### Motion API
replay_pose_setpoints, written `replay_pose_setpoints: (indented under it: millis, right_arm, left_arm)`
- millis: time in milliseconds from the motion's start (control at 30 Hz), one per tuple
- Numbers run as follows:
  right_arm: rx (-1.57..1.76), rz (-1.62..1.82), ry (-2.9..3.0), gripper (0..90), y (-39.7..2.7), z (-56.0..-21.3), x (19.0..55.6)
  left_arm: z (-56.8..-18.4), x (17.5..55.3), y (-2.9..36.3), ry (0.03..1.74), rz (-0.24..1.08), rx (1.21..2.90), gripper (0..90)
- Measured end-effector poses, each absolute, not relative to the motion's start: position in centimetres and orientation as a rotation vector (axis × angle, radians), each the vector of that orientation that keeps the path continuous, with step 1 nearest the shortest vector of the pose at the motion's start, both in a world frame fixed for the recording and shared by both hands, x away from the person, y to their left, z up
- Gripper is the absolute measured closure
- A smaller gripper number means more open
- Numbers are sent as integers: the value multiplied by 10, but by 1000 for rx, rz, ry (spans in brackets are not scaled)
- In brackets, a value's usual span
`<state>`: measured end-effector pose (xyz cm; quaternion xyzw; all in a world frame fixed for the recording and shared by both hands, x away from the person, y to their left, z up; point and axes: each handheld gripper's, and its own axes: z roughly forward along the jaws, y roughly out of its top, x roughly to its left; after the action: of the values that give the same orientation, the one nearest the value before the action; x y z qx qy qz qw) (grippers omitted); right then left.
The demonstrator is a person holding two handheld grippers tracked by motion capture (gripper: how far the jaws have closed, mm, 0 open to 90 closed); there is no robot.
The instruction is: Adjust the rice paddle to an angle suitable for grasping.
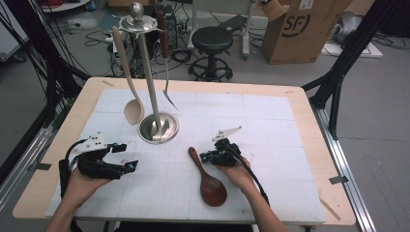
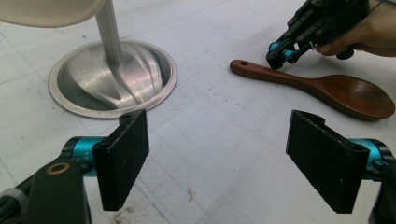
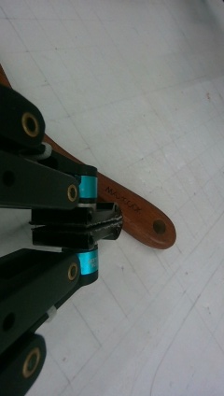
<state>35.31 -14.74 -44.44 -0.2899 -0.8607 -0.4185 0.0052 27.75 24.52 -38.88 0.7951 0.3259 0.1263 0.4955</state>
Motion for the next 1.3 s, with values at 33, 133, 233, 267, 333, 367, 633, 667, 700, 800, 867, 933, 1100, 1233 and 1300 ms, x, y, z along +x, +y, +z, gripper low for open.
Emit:
replay_pose_setpoints:
  millis: [33,133,233,267,333,367,633,667,700,800,867,933,1100,1233,1300]
  right_arm:
    - [-905,-1307,-2697,892,-146,-444,353]
    - [-884,-1302,-2703,892,-142,-445,353]
    - [-862,-1302,-2704,892,-136,-445,353]
    - [-858,-1299,-2704,892,-134,-445,353]
    - [-845,-1298,-2699,892,-130,-445,353]
    - [-837,-1297,-2697,892,-128,-445,353]
    - [-760,-1266,-2719,892,-109,-442,351]
    - [-747,-1262,-2725,892,-106,-442,350]
    - [-735,-1262,-2732,892,-104,-442,350]
    - [-714,-1244,-2734,892,-98,-441,348]
    - [-691,-1241,-2739,892,-94,-441,347]
    - [-680,-1227,-2738,892,-91,-441,345]
    - [-634,-1196,-2761,892,-83,-441,342]
    - [-582,-1178,-2777,892,-79,-440,339]
    - [-571,-1168,-2786,892,-78,-440,339]
  left_arm:
    - [-389,277,245,791,306,1925,217]
    - [-389,277,245,792,307,1926,215]
    - [-389,277,245,793,306,1920,215]
    - [-389,277,245,794,306,1920,215]
    - [-389,277,244,793,306,1920,215]
    - [-389,277,244,791,307,1922,215]
    - [-390,277,244,792,308,1923,214]
    - [-390,277,245,793,308,1922,214]
    - [-389,277,245,793,309,1923,214]
    - [-390,277,245,792,309,1922,213]
    - [-390,277,244,793,309,1921,214]
    - [-390,277,244,797,309,1921,213]
    - [-389,277,244,790,309,1930,213]
    - [-390,277,244,790,308,1928,213]
    - [-390,277,244,790,309,1930,213]
